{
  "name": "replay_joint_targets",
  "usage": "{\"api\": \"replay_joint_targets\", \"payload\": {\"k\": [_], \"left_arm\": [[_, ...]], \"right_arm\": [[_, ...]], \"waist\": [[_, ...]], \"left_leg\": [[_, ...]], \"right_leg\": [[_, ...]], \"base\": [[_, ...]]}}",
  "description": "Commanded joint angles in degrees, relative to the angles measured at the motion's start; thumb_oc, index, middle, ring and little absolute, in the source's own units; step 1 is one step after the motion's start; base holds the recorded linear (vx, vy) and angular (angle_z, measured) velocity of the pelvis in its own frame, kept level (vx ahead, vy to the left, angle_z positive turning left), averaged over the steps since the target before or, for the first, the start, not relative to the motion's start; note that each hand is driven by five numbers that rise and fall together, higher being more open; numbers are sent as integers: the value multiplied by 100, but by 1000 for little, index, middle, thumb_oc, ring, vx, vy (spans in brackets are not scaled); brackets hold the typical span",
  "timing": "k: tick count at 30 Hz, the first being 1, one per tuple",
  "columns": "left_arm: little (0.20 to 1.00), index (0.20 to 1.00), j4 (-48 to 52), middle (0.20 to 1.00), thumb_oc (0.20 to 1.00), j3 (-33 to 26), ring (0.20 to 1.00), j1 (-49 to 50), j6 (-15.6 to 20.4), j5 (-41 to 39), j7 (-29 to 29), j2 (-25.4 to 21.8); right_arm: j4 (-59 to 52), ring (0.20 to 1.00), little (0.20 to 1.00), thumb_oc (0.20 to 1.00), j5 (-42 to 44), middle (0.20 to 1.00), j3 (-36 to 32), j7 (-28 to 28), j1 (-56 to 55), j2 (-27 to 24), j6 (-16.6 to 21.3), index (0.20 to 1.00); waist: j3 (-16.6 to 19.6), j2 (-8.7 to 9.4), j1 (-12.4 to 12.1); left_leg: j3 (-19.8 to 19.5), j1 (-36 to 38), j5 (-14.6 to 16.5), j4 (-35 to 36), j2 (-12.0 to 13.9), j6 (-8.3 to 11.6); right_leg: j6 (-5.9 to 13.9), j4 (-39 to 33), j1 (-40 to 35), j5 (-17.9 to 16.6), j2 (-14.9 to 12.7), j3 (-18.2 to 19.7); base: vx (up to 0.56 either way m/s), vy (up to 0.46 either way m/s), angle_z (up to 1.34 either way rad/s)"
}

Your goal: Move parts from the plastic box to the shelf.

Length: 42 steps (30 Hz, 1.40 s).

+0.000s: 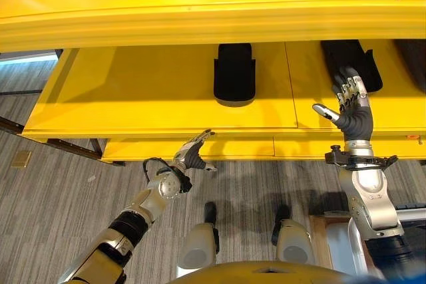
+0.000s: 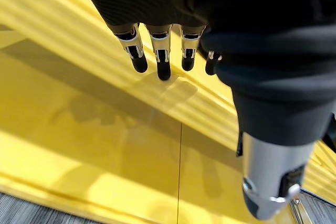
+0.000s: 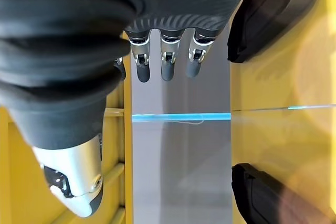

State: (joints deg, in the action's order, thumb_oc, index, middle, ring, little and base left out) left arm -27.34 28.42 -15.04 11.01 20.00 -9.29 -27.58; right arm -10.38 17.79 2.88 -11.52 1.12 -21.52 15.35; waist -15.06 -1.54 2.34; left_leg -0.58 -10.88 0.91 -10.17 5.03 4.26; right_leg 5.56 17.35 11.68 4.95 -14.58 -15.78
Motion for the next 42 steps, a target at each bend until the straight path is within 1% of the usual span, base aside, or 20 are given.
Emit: {"api": "replay_joint_targets", "payload": {"k": [1, 12, 17, 18, 28, 30, 31, 42], "left_arm": [[1000, 1000, -176, 1000, 1000, 32, 1000, -555, 58, 303, -264, -4], [1000, 1000, -263, 1000, 1000, 220, 1000, -894, 8, 586, -305, 18], [1000, 1000, -599, 1000, 1000, 327, 1000, -986, -48, 759, -312, 70], [1000, 1000, -824, 1000, 1000, 252, 1000, -954, -94, 626, -322, 145], [1000, 1000, -1413, 1000, 1000, 317, 1000, -1167, -201, 692, -393, 275], [1000, 1000, -1551, 1000, 1000, 261, 1000, -1227, -234, 595, -427, 326], [1000, 1000, -1650, 1000, 1000, 161, 1000, -1240, -262, 415, -451, 374], [1000, 1000, -2298, 1000, 1000, 102, 1000, -1639, -391, 209, -555, 498]], "right_arm": [[-601, 1000, 1000, 1000, 2, 1000, -212, -22, -1, -111, 323, 1000], [-556, 1000, 1000, 1000, 68, 1000, -216, -18, -37, -116, 319, 1000], [-554, 1000, 1000, 1000, 78, 1000, -216, -4, -53, -144, 311, 1000], [-555, 1000, 1000, 1000, 115, 1000, -208, 7, -63, -132, 307, 1000], [-628, 1000, 1000, 1000, 106, 1000, -282, 20, -113, -182, 311, 1000], [-644, 1000, 1000, 1000, 143, 1000, -296, 35, -131, -194, 311, 1000], [-649, 1000, 1000, 1000, 165, 1000, -302, 36, -140, -194, 305, 1000], [-762, 1000, 1000, 1000, 222, 1000, -322, 109, -174, -271, 297, 1000]], "waist": [[65, 151, 11], [70, 172, 56], [73, 178, 96], [71, 186, 107], [47, 212, 185], [42, 223, 204], [37, 229, 217], [2, 287, 321]], "left_leg": [[-75, -73, 5, 1, 103, -59], [-59, -164, 66, -145, 99, -73], [-45, -181, 81, -172, 106, -68], [-36, -182, 89, -184, 106, -71], [26, -258, 107, -289, 98, -67], [36, -289, 110, -326, 102, -62], [39, -317, 116, -351, 102, -61], [113, -402, 150, -478, 112, -55]], "right_leg": [[211, 278, -142, 216, -12, 87], [216, 347, -61, 226, -21, 167], [214, 333, -60, 225, -16, 201], [213, 331, -52, 214, -16, 216], [207, 357, 30, 188, -16, 298], [203, 363, 52, 176, -16, 315], [200, 368, 77, 168, -12, 335], [209, 380, 187, 108, 0, 447]], "base": [[7, 24, -4], [2, 7, -3], [-2, 14, -4], [-4, 15, -9], [-2, 11, -3], [0, 0, 0], [0, 0, 0], [-4, 6, -1]]}}
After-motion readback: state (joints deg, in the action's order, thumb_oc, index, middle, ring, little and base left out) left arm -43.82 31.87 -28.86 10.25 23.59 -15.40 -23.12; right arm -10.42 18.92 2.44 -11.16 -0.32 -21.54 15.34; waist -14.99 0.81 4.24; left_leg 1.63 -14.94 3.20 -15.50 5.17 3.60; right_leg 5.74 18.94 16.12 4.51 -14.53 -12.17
